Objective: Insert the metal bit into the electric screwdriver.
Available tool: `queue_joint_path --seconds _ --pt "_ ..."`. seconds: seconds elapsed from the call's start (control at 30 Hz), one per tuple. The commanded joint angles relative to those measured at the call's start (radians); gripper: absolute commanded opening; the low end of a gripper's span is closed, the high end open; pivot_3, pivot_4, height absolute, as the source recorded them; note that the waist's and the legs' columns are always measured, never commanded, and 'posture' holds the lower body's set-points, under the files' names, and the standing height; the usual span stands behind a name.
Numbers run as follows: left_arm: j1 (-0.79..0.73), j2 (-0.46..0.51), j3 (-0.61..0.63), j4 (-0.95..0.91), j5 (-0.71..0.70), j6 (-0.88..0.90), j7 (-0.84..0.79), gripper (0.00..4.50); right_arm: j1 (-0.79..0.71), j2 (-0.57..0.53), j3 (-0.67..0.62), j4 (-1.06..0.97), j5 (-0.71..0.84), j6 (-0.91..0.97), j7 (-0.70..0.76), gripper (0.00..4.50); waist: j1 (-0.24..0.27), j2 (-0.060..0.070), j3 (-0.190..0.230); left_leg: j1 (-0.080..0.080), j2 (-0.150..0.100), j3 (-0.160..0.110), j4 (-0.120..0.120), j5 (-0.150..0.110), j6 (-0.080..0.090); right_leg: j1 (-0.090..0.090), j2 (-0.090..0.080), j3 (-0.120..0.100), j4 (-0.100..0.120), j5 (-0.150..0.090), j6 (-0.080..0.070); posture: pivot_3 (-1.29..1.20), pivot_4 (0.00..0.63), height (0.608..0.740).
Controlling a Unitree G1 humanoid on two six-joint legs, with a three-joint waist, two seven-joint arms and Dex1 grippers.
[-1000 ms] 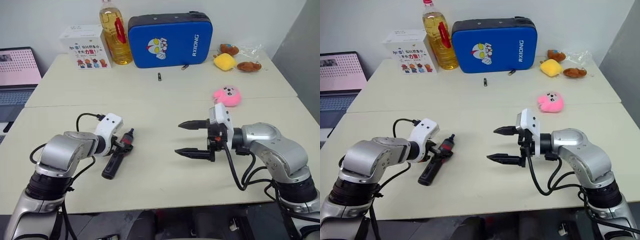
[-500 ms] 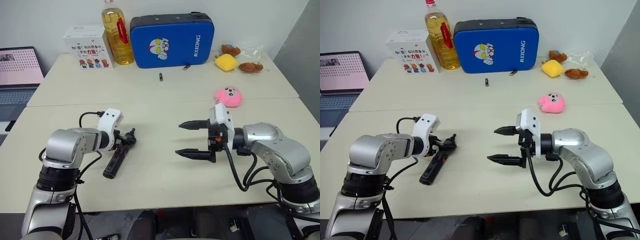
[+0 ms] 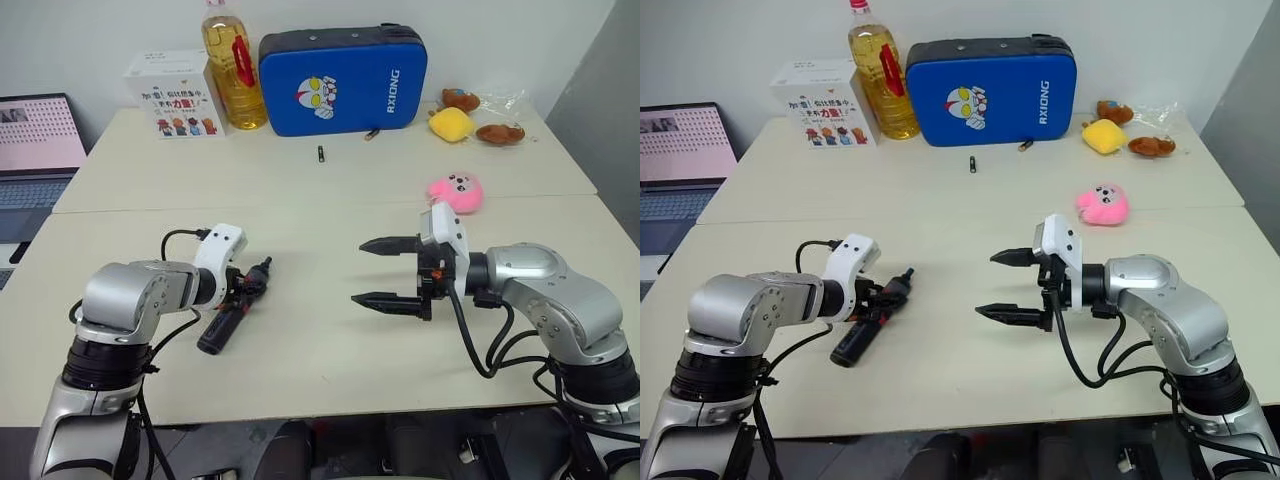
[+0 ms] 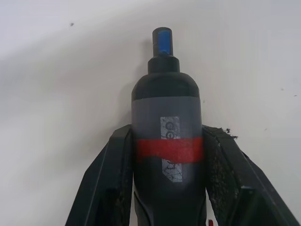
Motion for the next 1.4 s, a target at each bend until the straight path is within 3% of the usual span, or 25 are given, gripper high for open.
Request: queue_joint_path --seconds 0.03,0.2,0.27,0.43,0.63,0.9,1.4 --pt "-0.133 -0.004 0.063 -0.041 -0.066 -0.208 -0.133 1.69 -0.028 -0.006 -0.056 -0.024 0.046 0.015 -0.022 4.5 0.006 -0.002 0.001 -0.001 0.0 0.0 0.001 0.0 0.0 0.0 0.0 0.0 0.0 0.0 0.0 0.0 0.15 0.74" --pt "-0.206 -0.189 0.169 -0.008 -0.079 -0.561 -0.108 1.69 -0.081 0.029 -0.177 -0.031 0.118 0.095 -0.166 4.5 0.014 -0.002 0.001 -0.002 0.0 0.001 0.002 0.0 -0.001 -0.001 -0.002 0.0 -0.002 0.001 -0.001 0.0 0.15 0.74" --pt "-0.211 -0.25 0.185 -0.003 -0.146 -0.567 -0.141 1.69 -0.08 0.057 -0.213 -0.06 0.111 0.094 -0.252 4.5 0.012 -0.002 0.001 -0.001 0.0 0.002 0.001 0.0 -0.001 -0.001 -0.005 0.0 -0.002 0.001 -0.001 0.0 0.15 0.74" --pt "-0.11 -0.408 0.152 -0.007 -0.155 -0.701 -0.125 1.69 -0.019 0.184 -0.259 -0.158 0.111 0.098 -0.483 4.5 0.01 -0.002 0.001 -0.001 0.0 0.003 0.0 0.0 -0.001 -0.001 -0.004 0.001 -0.001 0.001 -0.001 0.0 0.15 0.74" --pt "-0.003 -0.53 0.079 0.071 -0.051 -0.959 -0.136 1.69 0.032 0.245 -0.265 -0.199 0.101 0.08 -0.592 4.5 0.013 -0.002 0.001 -0.002 -0.001 0.003 0.002 0.0 -0.001 -0.002 -0.004 0.001 0.0 0.001 -0.001 0.0 0.15 0.74" --pt "0.167 -0.511 0.025 0.178 0.071 -1.235 -0.204 1.69 0.093 0.16 -0.269 -0.175 0.112 0.069 -0.525 4.5 0.011 -0.002 0.001 0.0 0.0 0.01 0.001 0.0 0.0 -0.002 0.0 0.001 0.0 0.001 -0.001 0.0 0.15 0.74" --pt "0.328 -0.294 0.069 0.017 -0.007 -1.159 -0.27 1.69 0.105 0.082 -0.249 -0.13 0.114 0.039 -0.458 4.5 -0.011 0.0 -0.001 0.003 0.004 0.01 -0.001 -0.002 0.004 0.0 0.005 0.001 0.0 0.002 -0.001 0.0 0.15 0.74"
